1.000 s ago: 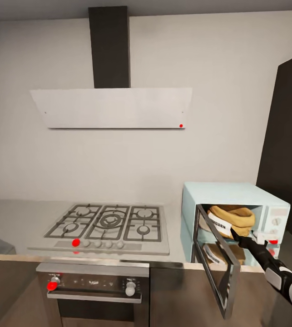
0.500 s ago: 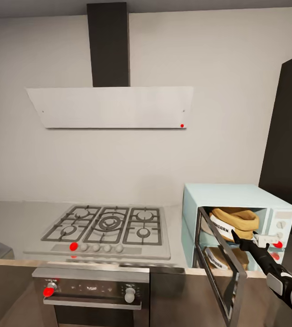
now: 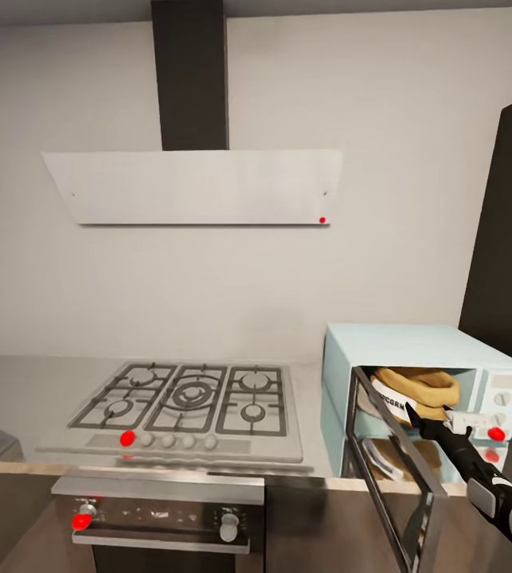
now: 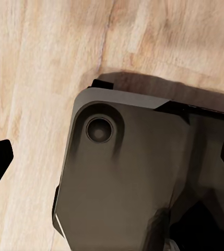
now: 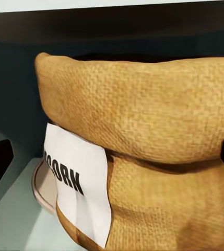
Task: In the kitchen, take the popcorn bag from the countertop, put it into the microwave, and heat it until the popcorn is cooked so the cooked popcorn ends up inside the bag.
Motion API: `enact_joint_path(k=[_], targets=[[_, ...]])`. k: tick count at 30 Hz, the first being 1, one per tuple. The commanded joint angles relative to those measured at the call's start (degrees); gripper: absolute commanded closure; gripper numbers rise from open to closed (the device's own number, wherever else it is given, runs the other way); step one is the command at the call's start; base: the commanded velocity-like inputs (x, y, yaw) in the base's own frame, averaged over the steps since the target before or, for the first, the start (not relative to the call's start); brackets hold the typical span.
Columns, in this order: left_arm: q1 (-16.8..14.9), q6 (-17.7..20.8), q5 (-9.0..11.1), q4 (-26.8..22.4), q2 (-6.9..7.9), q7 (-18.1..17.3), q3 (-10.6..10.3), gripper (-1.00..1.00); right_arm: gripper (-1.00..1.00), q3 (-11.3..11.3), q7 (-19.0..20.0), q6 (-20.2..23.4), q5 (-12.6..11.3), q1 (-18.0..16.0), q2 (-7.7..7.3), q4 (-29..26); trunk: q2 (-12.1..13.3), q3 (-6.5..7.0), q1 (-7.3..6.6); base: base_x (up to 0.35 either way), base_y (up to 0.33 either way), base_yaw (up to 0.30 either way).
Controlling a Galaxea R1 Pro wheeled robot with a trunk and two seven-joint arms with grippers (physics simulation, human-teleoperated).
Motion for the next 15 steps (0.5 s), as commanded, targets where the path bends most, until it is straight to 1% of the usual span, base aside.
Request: enact_joint_path(k=[1, 4, 8, 12, 15], targets=[[-0.03, 0.04, 0.07, -0.04, -0.03, 0.14, 0.23, -1.0, -1.0, -0.41, 0.35, -0.03, -0.03, -0.03, -0.05, 0.15, -0.06, -0.07, 0.02, 0.066, 0.003, 0.0], [-0.02, 0.0, 0.07, -0.04, -0.02, 0.14, 0.23, -1.0, -1.0, -0.41, 0.35, -0.03, -0.02, -0.03, -0.05, 0.16, -0.06, -0.07, 0.02, 0.206, 0.001, 0.0], [-0.01, 0.01, 0.07, -0.04, -0.04, 0.14, 0.23, -1.0, -1.0, -0.41, 0.35, -0.03, -0.03, -0.03, -0.05, 0.16, -0.06, -0.07, 0.02, 0.063, 0.0, 0.0], [0.0, -0.01, 0.07, -0.04, -0.04, 0.14, 0.23, -1.0, -1.0, -0.41, 0.35, -0.03, -0.01, -0.03, -0.05, 0.16, -0.06, -0.07, 0.02, 0.195, 0.0, 0.0], [0.02, -0.01, 0.07, -0.04, -0.04, 0.14, 0.23, -1.0, -1.0, -0.41, 0.35, -0.03, 0.02, -0.03, -0.05, 0.16, -0.06, -0.07, 0.02, 0.036, 0.0, 0.0]])
